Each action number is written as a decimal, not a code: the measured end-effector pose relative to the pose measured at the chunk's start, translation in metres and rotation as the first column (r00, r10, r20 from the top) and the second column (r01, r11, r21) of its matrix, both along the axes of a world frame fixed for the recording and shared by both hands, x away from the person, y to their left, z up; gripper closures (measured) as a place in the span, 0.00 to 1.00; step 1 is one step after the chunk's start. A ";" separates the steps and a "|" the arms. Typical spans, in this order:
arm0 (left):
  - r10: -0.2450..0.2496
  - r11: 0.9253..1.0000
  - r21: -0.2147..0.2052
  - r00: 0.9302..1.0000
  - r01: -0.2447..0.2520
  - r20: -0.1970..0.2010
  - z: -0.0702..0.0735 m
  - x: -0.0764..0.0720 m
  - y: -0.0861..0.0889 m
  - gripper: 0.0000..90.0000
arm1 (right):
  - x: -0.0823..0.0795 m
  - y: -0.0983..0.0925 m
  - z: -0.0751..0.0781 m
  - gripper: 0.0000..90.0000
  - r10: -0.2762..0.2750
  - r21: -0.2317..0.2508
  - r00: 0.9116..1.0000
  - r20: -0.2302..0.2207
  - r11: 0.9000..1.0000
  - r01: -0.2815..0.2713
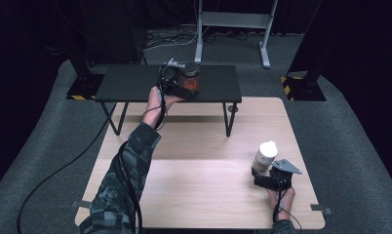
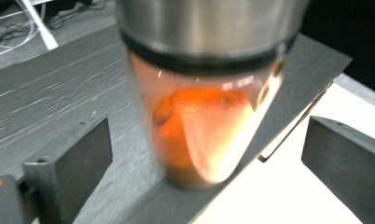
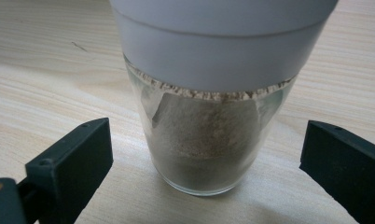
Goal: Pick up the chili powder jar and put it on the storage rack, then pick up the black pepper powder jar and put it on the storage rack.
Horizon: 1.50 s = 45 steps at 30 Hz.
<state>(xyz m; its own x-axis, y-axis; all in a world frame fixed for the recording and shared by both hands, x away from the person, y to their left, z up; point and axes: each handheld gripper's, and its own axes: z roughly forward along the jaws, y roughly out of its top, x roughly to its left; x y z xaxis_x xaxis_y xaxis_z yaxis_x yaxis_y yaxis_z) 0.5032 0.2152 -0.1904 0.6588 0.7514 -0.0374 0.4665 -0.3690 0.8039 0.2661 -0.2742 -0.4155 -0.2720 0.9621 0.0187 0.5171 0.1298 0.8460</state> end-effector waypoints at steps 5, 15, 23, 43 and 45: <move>-0.021 0.999 0.030 1.000 0.021 0.009 0.002 -0.014 0.004 0.00 | 0.000 0.000 0.000 0.01 -0.001 0.000 1.000 0.001 1.000 0.001; -0.017 0.997 0.070 0.998 0.012 0.065 -0.024 -0.062 0.012 0.00 | 0.000 0.001 0.000 0.01 -0.003 -0.003 1.000 -0.001 1.000 0.003; -0.026 0.997 0.070 0.996 0.020 0.083 -0.062 -0.106 0.020 0.00 | 0.000 0.001 0.000 0.01 -0.007 -0.004 1.000 -0.001 1.000 0.007; 0.034 0.996 0.083 0.999 -0.033 -0.008 -0.150 -0.136 0.017 0.00 | 0.000 0.000 0.000 0.01 -0.004 -0.001 1.000 -0.001 1.000 0.004; 0.045 0.995 0.097 0.998 -0.040 -0.049 -0.166 -0.136 0.014 0.00 | 0.000 0.000 0.000 0.01 -0.005 -0.001 1.000 -0.001 1.000 0.005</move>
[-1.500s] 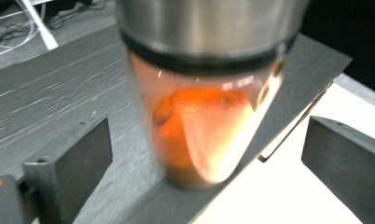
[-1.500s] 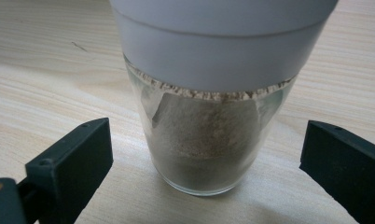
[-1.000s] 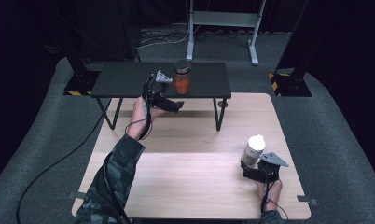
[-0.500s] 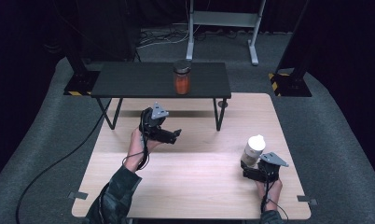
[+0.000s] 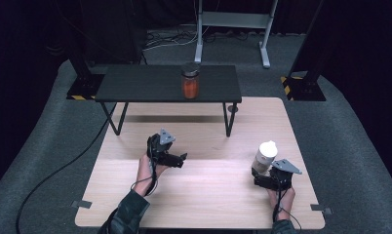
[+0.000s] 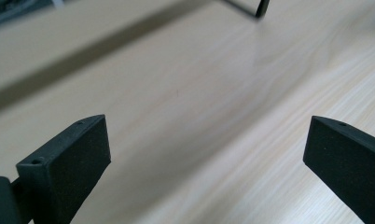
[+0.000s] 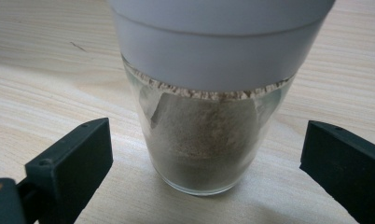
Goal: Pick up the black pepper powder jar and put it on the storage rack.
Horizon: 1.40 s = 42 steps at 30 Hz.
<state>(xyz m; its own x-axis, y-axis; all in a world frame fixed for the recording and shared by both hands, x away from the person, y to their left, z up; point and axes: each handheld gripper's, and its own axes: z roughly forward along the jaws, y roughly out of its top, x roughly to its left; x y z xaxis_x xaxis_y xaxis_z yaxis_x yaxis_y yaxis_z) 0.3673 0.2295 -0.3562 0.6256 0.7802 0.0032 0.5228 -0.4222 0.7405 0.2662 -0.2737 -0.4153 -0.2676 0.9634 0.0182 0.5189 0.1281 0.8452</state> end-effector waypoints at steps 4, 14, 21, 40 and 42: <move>0.019 1.000 -0.007 0.996 -0.020 -0.087 -0.026 0.004 -0.002 0.00 | 0.000 0.001 0.000 0.01 -0.001 -0.003 1.000 -0.001 1.000 0.000; 0.039 0.999 0.005 0.995 -0.039 -0.091 -0.044 -0.001 -0.006 0.00 | 0.001 0.001 0.001 0.01 0.001 -0.007 1.000 -0.004 1.000 -0.001; 0.047 0.999 0.012 0.996 -0.047 -0.073 -0.047 -0.006 -0.009 0.00 | 0.000 0.001 0.000 0.01 -0.004 -0.004 1.000 -0.002 1.000 0.004; 0.040 0.999 0.022 0.997 -0.039 -0.063 -0.047 -0.007 -0.010 0.01 | 0.016 0.007 0.016 0.00 0.036 -0.047 0.999 0.011 0.998 -0.036; 0.041 0.999 0.022 0.997 -0.039 -0.063 -0.047 -0.007 -0.010 0.01 | 0.020 0.007 0.017 0.00 0.034 -0.049 0.999 0.007 0.998 -0.034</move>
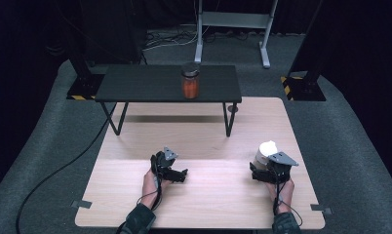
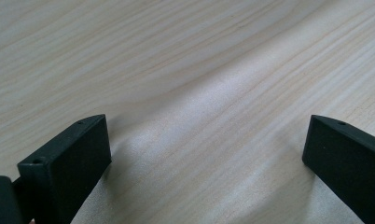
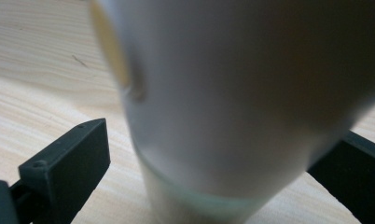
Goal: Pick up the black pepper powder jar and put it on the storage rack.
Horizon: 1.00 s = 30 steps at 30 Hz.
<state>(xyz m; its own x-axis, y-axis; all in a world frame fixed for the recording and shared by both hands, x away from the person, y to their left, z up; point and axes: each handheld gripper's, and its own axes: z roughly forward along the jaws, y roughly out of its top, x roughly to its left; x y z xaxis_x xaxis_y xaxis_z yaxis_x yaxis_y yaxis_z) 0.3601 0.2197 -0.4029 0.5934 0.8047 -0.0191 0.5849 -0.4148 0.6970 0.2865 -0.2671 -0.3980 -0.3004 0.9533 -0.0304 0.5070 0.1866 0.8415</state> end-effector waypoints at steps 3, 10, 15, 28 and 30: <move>-0.001 1.000 -0.001 1.000 0.001 -0.002 0.000 0.001 0.000 0.01 | 0.004 0.000 0.001 0.01 -0.009 -0.004 1.000 -0.005 1.000 0.009; 0.001 1.000 -0.004 1.000 -0.001 0.001 0.000 0.000 0.000 0.01 | 0.006 -0.005 -0.002 0.20 -0.012 0.020 1.000 -0.014 1.000 0.012; -0.001 1.000 -0.007 1.000 0.001 -0.001 0.000 0.000 0.001 0.01 | 0.007 -0.008 -0.004 0.33 0.010 0.052 1.000 -0.020 0.999 -0.009; 0.002 1.000 -0.002 1.000 -0.002 0.008 -0.001 -0.002 -0.001 0.01 | 0.001 -0.006 0.002 0.33 0.004 0.061 1.000 -0.008 0.998 -0.003; 0.001 1.000 -0.003 1.000 -0.001 0.008 -0.001 -0.002 0.000 0.01 | 0.000 -0.006 0.006 0.33 0.007 0.069 1.000 -0.005 0.998 -0.007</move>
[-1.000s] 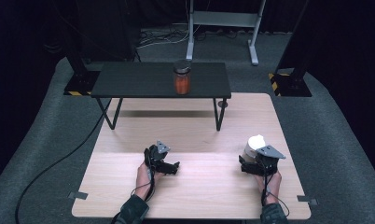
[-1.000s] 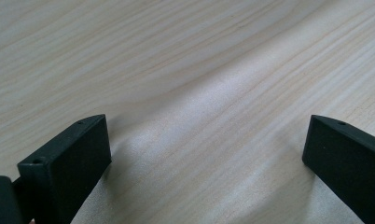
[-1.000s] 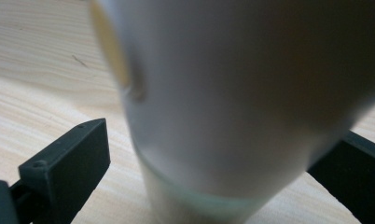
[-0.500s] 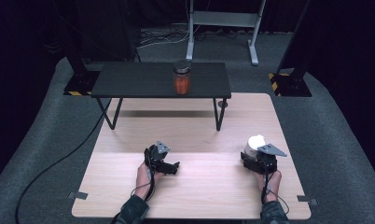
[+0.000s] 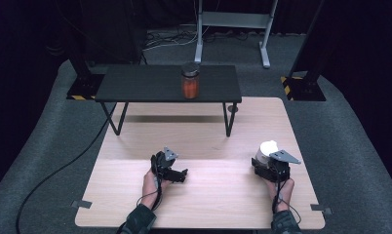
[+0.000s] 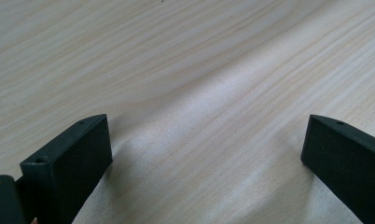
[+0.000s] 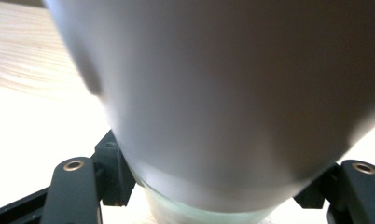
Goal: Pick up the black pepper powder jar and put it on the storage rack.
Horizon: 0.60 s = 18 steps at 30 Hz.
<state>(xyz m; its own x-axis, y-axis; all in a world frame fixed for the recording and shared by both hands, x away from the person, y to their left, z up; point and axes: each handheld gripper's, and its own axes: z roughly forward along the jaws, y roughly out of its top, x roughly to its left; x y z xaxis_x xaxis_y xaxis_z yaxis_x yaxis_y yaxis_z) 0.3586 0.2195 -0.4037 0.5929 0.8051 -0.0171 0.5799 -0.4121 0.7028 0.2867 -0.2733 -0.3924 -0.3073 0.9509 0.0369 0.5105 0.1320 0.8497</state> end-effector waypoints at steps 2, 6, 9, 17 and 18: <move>-0.001 1.000 -0.002 1.000 0.001 -0.004 0.000 0.001 0.001 0.02 | -0.001 0.001 0.005 0.33 0.005 -0.003 1.000 0.002 1.000 -0.005; -0.001 1.000 -0.007 1.000 0.001 -0.011 0.000 0.002 0.002 0.02 | -0.001 0.003 0.014 0.33 0.019 -0.013 1.000 0.002 1.000 -0.019; -0.002 1.000 -0.008 1.000 0.002 -0.011 0.000 0.002 0.002 0.02 | 0.001 0.002 0.020 0.33 0.034 -0.014 0.999 -0.003 0.999 -0.034; -0.002 1.000 -0.008 1.000 0.002 -0.011 0.000 0.002 0.002 0.02 | 0.006 0.003 0.035 0.33 0.065 -0.004 0.998 -0.008 0.998 -0.065; -0.002 1.000 -0.008 1.000 0.002 -0.011 0.000 0.002 0.002 0.02 | 0.007 0.005 0.037 0.33 0.067 -0.010 0.998 -0.010 0.998 -0.068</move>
